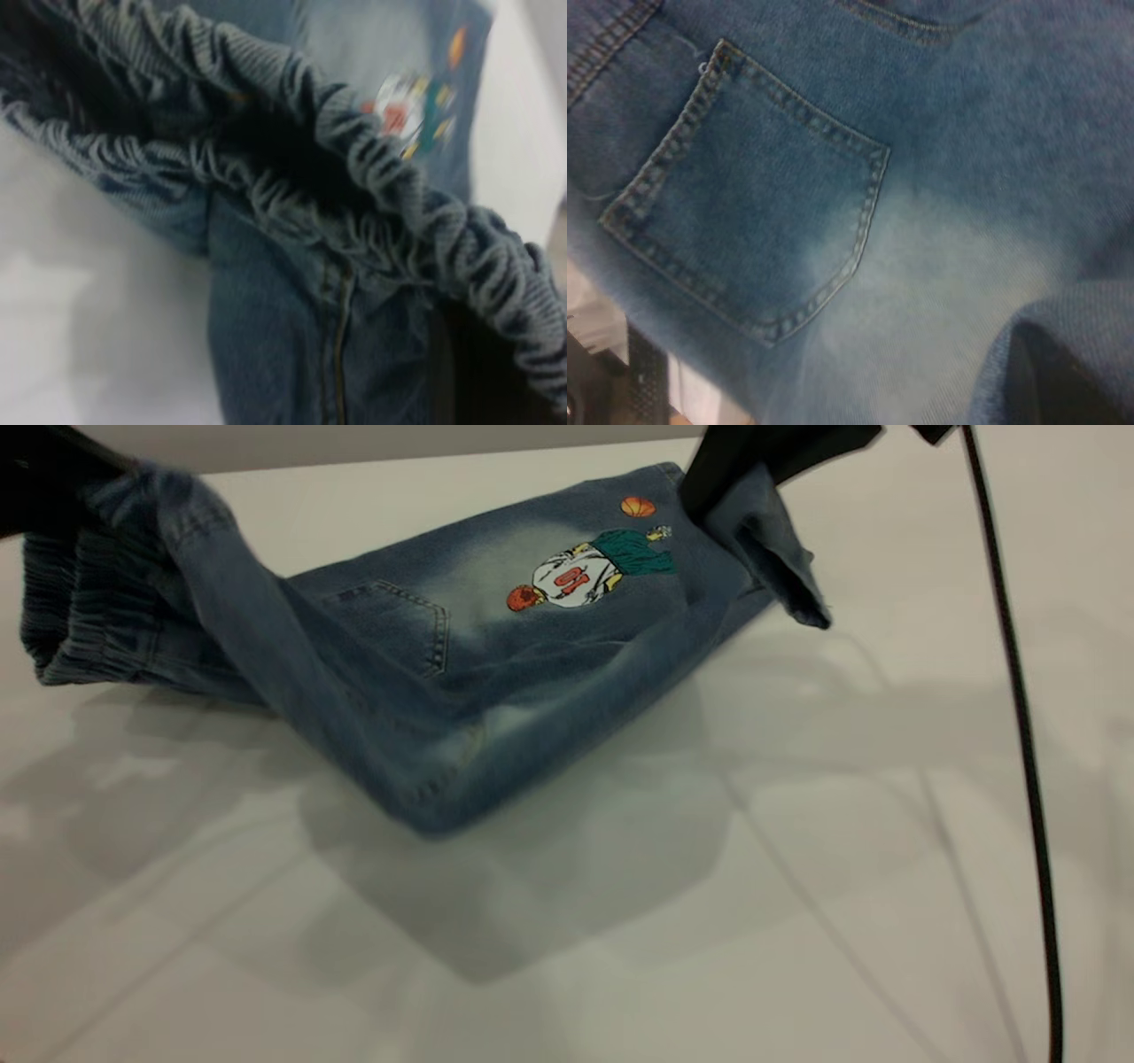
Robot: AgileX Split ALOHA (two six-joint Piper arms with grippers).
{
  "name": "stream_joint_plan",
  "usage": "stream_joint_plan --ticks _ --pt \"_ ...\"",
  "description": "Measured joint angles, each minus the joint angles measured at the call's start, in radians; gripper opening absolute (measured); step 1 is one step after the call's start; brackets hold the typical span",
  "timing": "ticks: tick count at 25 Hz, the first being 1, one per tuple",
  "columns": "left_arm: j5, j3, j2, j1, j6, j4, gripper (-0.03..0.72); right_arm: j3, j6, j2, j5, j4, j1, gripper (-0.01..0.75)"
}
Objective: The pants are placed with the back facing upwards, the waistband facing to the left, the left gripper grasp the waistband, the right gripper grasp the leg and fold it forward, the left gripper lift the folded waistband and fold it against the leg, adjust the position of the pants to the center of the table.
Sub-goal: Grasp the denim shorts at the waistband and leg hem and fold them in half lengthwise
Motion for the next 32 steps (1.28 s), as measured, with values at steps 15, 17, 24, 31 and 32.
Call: stream_joint_plan --ticks 15,17,24,31,32 --pt "-0.260 0.032 0.001 0.000 -0.062 -0.300 0.124 -0.527 0.206 0.340 0.131 -0.134 -0.050 0.011" --pt "-0.293 0.032 0.001 0.000 -0.102 -0.300 0.124 -0.580 0.228 0.371 0.142 -0.134 -0.061 0.011" --pt "-0.413 0.032 0.001 0.000 -0.215 -0.299 0.124 -0.683 0.259 0.446 0.136 -0.127 -0.068 0.011" --pt "-0.516 0.032 0.003 0.000 -0.336 -0.298 0.124 -0.693 0.317 0.499 0.086 -0.118 -0.068 0.011" --pt "-0.528 0.032 0.008 0.000 -0.341 -0.298 0.124 -0.693 0.320 0.504 0.080 -0.118 -0.068 0.011"
